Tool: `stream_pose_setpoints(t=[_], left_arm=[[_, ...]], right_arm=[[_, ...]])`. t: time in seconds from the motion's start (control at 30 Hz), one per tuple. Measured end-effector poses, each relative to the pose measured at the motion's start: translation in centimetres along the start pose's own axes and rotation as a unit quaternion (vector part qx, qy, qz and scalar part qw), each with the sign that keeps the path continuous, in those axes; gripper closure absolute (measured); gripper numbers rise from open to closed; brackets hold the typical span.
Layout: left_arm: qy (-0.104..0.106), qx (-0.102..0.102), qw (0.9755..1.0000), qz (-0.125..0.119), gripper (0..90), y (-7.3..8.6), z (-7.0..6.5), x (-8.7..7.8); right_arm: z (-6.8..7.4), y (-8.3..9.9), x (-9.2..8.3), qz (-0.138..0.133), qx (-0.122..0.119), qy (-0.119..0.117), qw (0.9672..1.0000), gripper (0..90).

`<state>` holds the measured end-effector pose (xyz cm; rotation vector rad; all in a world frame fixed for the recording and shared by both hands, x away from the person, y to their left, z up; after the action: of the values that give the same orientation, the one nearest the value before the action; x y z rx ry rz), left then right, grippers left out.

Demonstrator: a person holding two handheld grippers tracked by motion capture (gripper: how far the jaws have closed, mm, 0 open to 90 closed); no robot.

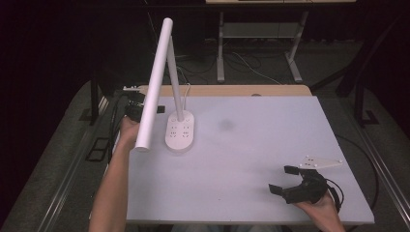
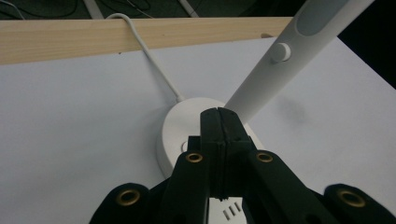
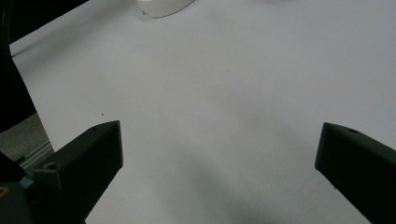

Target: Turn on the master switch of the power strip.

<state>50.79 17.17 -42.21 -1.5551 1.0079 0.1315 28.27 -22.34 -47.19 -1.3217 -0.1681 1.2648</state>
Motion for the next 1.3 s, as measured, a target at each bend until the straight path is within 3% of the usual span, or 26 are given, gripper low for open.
stream_pose_setpoints(t=[0.43, 0.6, 0.97, 1.3], left_arm=[[0.006, -0.03, 0.9995, -0.003, 89.9, 0.4, 0.2, 1.9], [0.005, -0.022, 0.9997, 0.002, 89.8, 0.9, 0.5, 2.7], [-0.002, -0.036, 0.9993, 0.01, 89.9, 1.9, 0.8, 4.1], [-0.011, -0.019, 0.9994, 0.029, 89.8, 2.8, 0.6, 5.5]], right_arm=[[0.1, 0.2, 0.1, 0.007, -0.002, -0.003, 1.0, 0.4], [0.0, 0.2, 0.1, 0.008, -0.002, -0.003, 1.0, 0.4], [0.2, 0.3, 0.5, 0.017, -0.001, -0.007, 0.9998, 0.4], [0.0, 0.3, 0.4, 0.015, -0.002, -0.008, 0.9999, 0.4]])
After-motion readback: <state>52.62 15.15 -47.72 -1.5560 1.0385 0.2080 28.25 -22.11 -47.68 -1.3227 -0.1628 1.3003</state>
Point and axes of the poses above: each handheld gripper's, and its own axes: x roughly forward along the jaws, y roughly out of its underside, z roughly to its left, the point moved 9 cm from there along x, roughly forward along the jaws, and after that the axes turned 6 degrees about -y, right-handed, at the moved point
